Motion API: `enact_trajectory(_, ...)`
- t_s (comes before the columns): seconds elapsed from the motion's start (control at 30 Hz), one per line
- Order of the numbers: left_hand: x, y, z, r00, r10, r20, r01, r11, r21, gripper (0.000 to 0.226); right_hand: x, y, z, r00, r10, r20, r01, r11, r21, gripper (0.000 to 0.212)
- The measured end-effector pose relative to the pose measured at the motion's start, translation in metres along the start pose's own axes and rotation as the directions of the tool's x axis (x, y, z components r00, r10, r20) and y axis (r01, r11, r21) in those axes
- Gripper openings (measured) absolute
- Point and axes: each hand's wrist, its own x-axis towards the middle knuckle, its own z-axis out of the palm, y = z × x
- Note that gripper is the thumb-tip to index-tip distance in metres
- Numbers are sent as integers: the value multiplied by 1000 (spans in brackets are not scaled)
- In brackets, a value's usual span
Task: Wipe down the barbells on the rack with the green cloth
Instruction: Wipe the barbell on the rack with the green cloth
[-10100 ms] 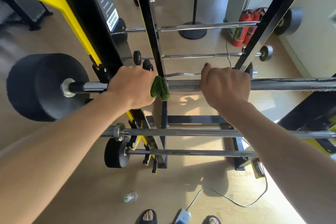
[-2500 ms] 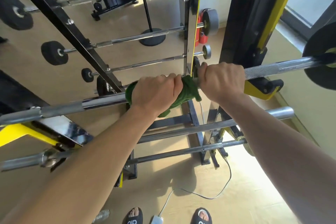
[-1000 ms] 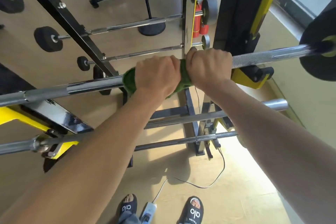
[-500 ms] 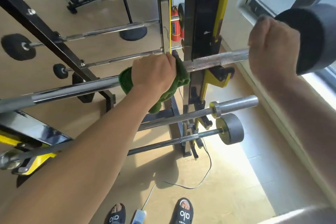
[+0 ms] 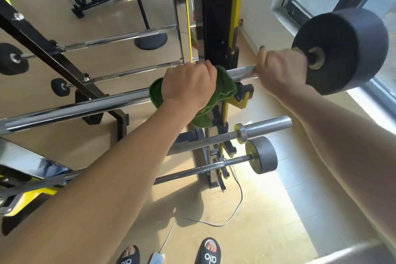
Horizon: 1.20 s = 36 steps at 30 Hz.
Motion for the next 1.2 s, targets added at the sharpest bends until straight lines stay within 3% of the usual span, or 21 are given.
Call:
enact_trajectory(0.1, -2, -11, 0, 996, 90, -5, -90, 995, 32, 56, -2, -2, -2, 998, 63, -30, -60, 995, 81, 67)
enact_trajectory(0.33, -5, -19, -1, 989, 144, -30, -143, 988, 53, 55, -2, 5, 3, 999, -7, -34, 12, 991, 131, 81)
enact_trajectory(0.43, -11, -30, -5, 993, 104, -59, -100, 992, 76, 51, 1, 7, 11, 997, -35, -62, 40, 996, 79, 81)
enact_trajectory(0.6, -12, -25, -6, 997, 5, -72, 2, 996, 89, 53, 0, 5, 16, 986, -53, -158, 59, 998, 33, 61)
enact_trajectory(0.87, 1, 25, 4, 989, -126, -76, 133, 988, 83, 51, 1, 1, 20, 949, 44, -312, -26, 998, 61, 51)
enact_trajectory(1.07, -2, -13, 0, 997, 81, -16, -81, 996, 44, 51, 2, 8, 20, 943, -94, -319, 117, 992, 54, 52)
enact_trajectory(1.2, -11, -46, -6, 998, 58, 7, -59, 995, 77, 58, 2, 12, 26, 963, -108, -248, 114, 993, 12, 55)
